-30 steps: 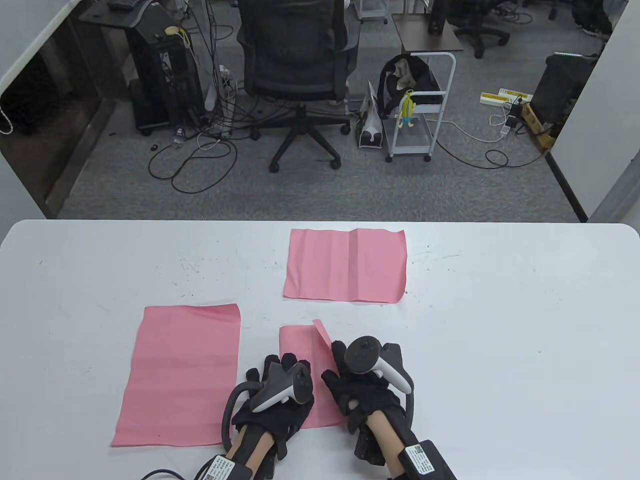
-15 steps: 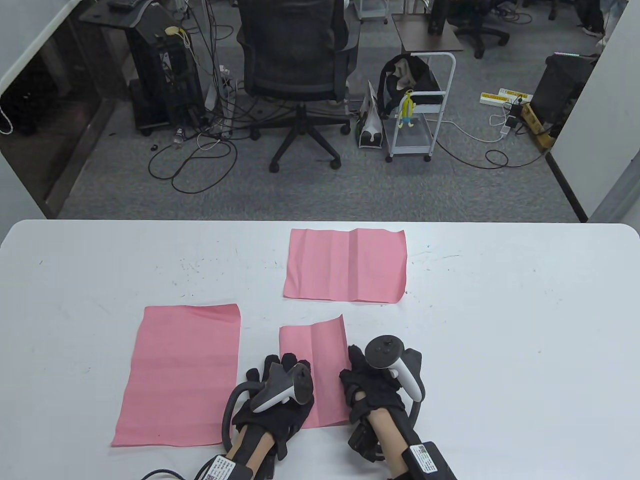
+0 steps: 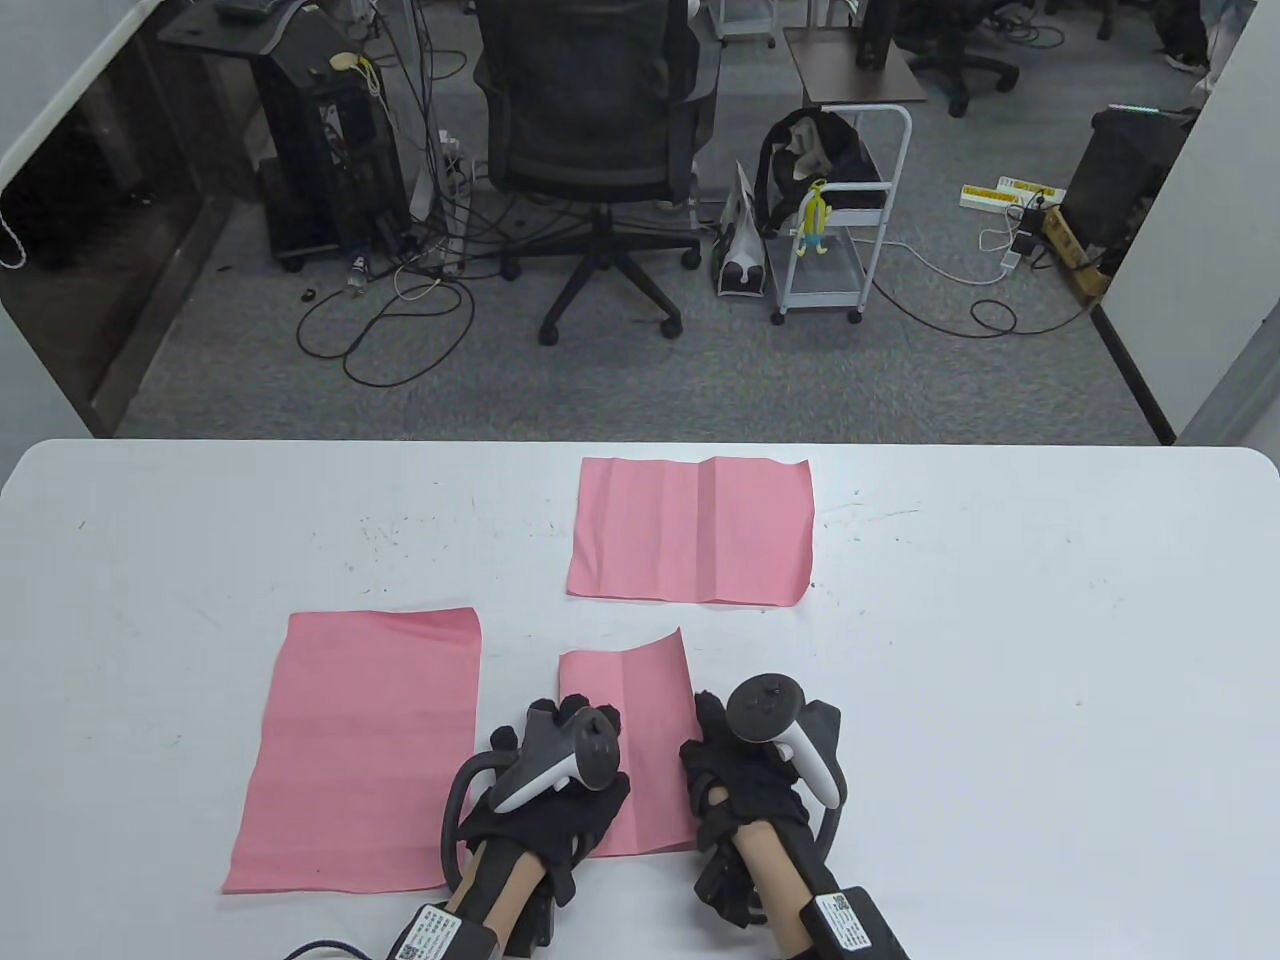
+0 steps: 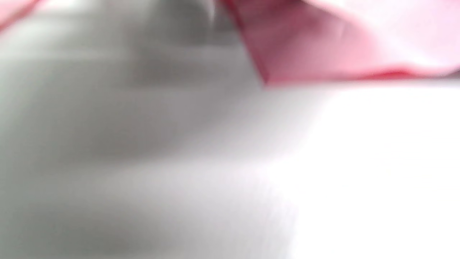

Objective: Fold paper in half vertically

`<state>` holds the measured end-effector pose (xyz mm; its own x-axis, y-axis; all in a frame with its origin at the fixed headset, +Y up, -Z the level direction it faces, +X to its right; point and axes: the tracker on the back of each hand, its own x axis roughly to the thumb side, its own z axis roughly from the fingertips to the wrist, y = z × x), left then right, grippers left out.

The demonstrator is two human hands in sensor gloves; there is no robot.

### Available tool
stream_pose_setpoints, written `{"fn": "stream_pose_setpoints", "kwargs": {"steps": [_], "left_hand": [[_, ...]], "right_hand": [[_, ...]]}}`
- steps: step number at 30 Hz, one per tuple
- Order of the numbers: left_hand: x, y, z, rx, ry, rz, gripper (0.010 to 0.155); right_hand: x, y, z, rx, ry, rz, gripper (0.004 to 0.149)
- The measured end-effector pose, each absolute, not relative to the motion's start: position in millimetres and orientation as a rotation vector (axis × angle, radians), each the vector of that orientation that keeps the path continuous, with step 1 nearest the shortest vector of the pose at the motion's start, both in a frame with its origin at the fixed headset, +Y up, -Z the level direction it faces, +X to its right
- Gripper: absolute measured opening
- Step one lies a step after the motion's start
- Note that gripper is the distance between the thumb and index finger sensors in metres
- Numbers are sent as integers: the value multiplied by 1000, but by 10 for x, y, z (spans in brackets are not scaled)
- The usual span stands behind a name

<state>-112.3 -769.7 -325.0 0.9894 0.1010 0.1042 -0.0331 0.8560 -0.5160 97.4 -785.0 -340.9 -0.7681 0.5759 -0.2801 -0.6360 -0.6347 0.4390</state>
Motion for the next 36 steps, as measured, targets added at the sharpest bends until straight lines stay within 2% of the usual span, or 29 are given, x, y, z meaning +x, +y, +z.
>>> {"fn": "stream_pose_setpoints", "kwargs": {"steps": [4, 8, 12, 24, 31, 36], "left_hand": [[-1150, -7282, -3169, -378, -133, 110, 76], [-1171, -7022, -3100, -287, -138, 147, 77], [-1184, -6941, -3073, -267, -144, 173, 77], [-1137, -6953, -3054, -271, -158, 149, 77], [-1183, -6915, -3049, -258, -154, 168, 77], [-1202, -6901, -3047, -250, -153, 175, 77]], "right_hand": [[975, -7850, -3407, -148, 690, 2353, 61], [976, -7852, -3404, -148, 689, 2352, 61], [980, -7853, -3404, -148, 693, 2347, 61], [1052, -7834, -3410, -142, 698, 2254, 60], [1539, -7279, -3419, -152, 490, 2227, 59], [2217, -6864, -3340, -271, 348, 2266, 58]]}}
